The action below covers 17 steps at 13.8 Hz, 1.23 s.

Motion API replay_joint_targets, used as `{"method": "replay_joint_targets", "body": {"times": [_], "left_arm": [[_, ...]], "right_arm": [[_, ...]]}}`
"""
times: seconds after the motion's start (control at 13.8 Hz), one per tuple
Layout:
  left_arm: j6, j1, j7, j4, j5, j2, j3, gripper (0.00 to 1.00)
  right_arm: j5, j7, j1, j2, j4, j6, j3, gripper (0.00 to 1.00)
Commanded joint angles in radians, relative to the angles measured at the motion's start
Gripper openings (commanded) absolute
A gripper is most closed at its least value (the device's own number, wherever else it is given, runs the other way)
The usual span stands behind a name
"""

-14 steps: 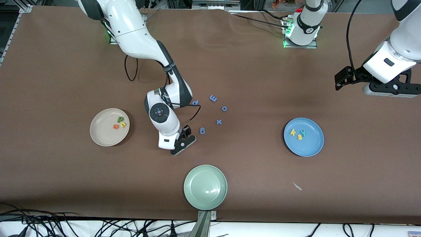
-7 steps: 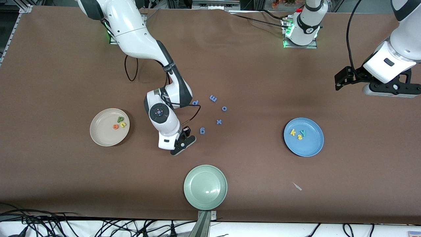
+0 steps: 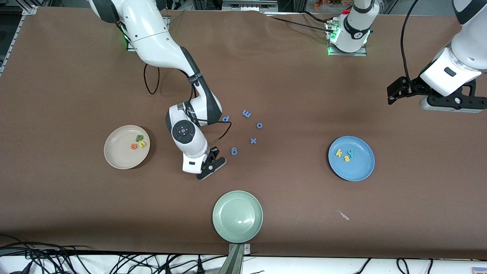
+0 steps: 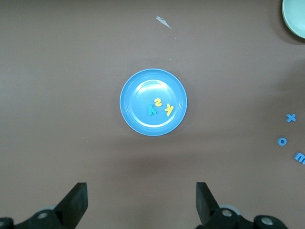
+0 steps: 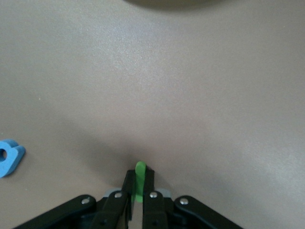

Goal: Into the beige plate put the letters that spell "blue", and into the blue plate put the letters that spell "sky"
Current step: 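Grasp the green l with the right gripper and drop it on the white plate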

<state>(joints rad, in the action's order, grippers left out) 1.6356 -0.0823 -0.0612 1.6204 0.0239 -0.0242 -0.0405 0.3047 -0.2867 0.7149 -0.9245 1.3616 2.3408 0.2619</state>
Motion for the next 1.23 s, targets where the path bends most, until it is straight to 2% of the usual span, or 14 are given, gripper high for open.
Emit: {"method": "replay_joint_targets", "body": {"times": [0.0,0.07,0.29,0.36,0.65,1.09,1.16], "left_arm": [[0.006,0.001,0.023,0.004,-0.022,0.007,0.004,1.00],[0.006,0.001,0.024,0.006,-0.022,0.007,0.004,1.00],[0.006,0.001,0.024,0.004,-0.022,0.007,0.004,1.00],[0.006,0.001,0.024,0.006,-0.022,0.007,0.004,1.00],[0.006,0.001,0.024,0.006,-0.022,0.007,0.004,1.00],[0.006,0.001,0.024,0.006,-0.022,0.007,0.004,1.00],[0.006,0.001,0.024,0.006,-0.022,0.007,0.004,1.00]], "right_arm": [[0.056,-0.017,-0.040,0.027,-0.013,-0.107,-0.010,0.00],[0.060,-0.011,-0.052,0.058,-0.006,-0.153,-0.007,0.00],[0.048,0.011,-0.052,0.140,0.054,-0.357,0.089,0.00],[0.045,0.008,-0.049,0.163,0.091,-0.380,0.130,0.00],[0.022,-0.008,-0.051,0.254,0.255,-0.402,0.221,0.00],[0.022,-0.014,-0.058,0.216,0.260,-0.465,0.351,0.00],[0.024,-0.012,-0.058,0.211,0.258,-0.465,0.362,0.25]]}}
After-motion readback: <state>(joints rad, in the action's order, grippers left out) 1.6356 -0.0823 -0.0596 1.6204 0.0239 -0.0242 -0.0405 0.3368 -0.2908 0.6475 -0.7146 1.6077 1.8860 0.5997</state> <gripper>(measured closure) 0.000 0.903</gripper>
